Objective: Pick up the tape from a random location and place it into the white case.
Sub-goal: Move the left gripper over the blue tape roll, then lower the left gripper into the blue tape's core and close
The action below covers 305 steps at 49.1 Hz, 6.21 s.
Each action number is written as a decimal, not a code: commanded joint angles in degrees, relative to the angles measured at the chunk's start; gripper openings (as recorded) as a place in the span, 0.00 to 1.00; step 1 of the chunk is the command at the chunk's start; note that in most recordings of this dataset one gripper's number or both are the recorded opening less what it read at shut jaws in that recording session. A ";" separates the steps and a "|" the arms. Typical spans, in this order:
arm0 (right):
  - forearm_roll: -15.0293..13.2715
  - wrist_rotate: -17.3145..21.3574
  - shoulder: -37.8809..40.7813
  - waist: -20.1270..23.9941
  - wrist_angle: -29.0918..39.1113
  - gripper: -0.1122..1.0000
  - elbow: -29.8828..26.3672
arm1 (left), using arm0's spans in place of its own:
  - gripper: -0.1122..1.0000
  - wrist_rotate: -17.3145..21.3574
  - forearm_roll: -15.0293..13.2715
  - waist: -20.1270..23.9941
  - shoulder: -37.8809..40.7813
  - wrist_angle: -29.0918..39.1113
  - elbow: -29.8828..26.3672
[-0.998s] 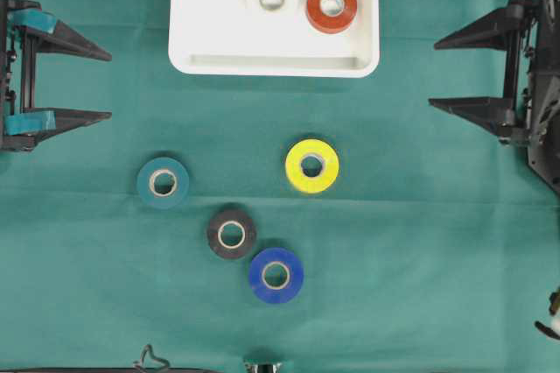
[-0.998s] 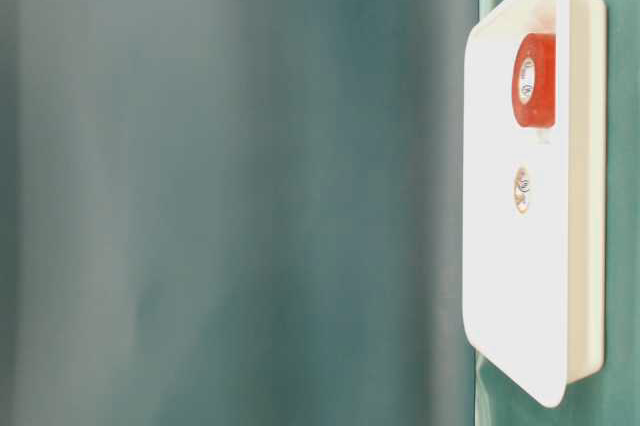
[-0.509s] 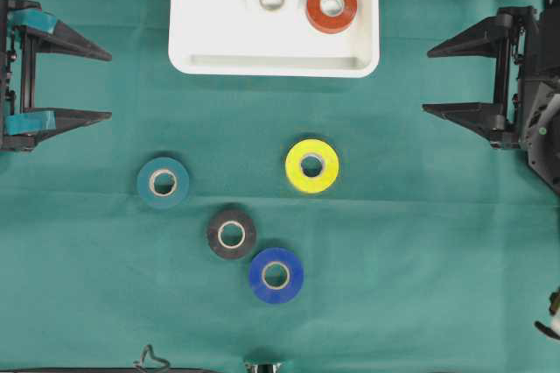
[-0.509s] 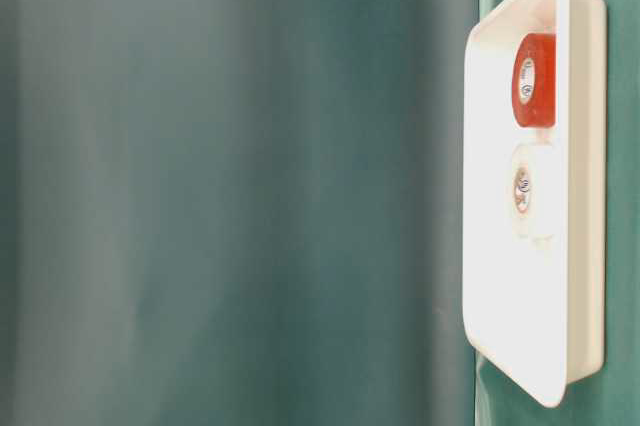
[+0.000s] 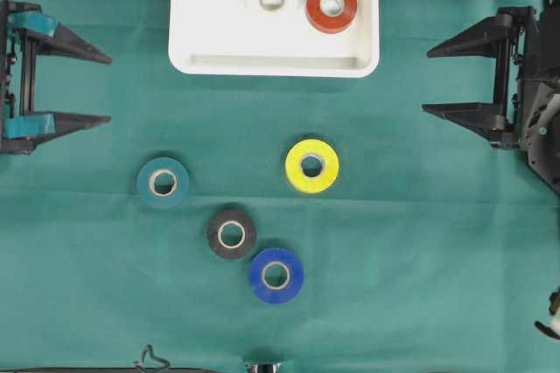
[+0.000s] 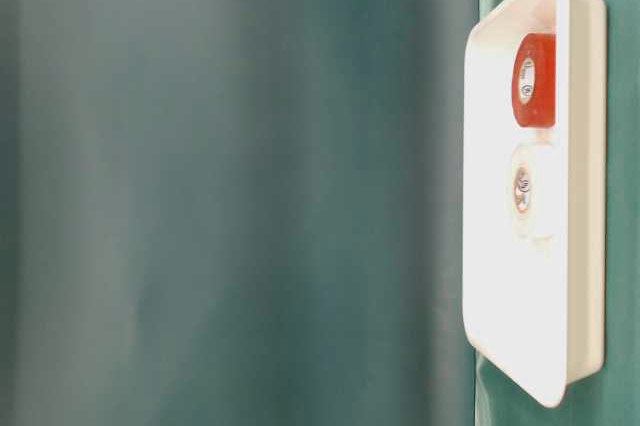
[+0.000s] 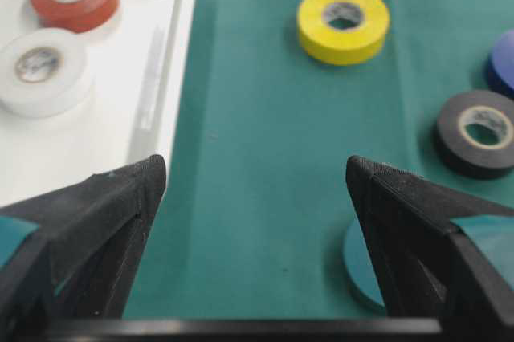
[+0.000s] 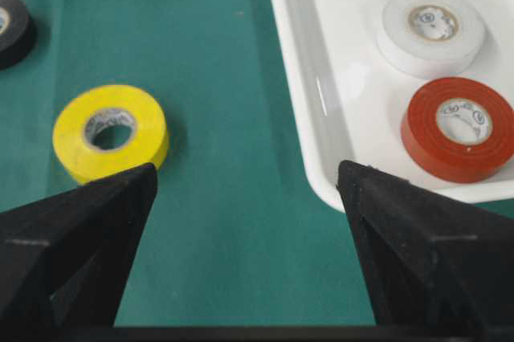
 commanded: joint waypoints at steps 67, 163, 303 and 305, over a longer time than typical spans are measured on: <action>-0.18 -0.26 0.26 -0.09 -0.44 0.90 -0.88 | 0.98 -0.97 -0.18 -16.44 8.79 -11.69 -4.04; -1.23 -0.70 0.26 -0.09 -0.44 0.90 -1.14 | 0.98 -0.79 0.35 -20.57 61.79 52.73 -76.64; -1.32 -0.79 1.41 -0.09 -0.35 0.90 -1.05 | 0.30 -0.35 1.85 -20.48 74.18 33.31 -64.86; -1.32 -0.79 1.41 -0.09 -0.44 0.90 -1.14 | 0.30 -0.44 1.85 -20.48 74.18 33.22 -64.86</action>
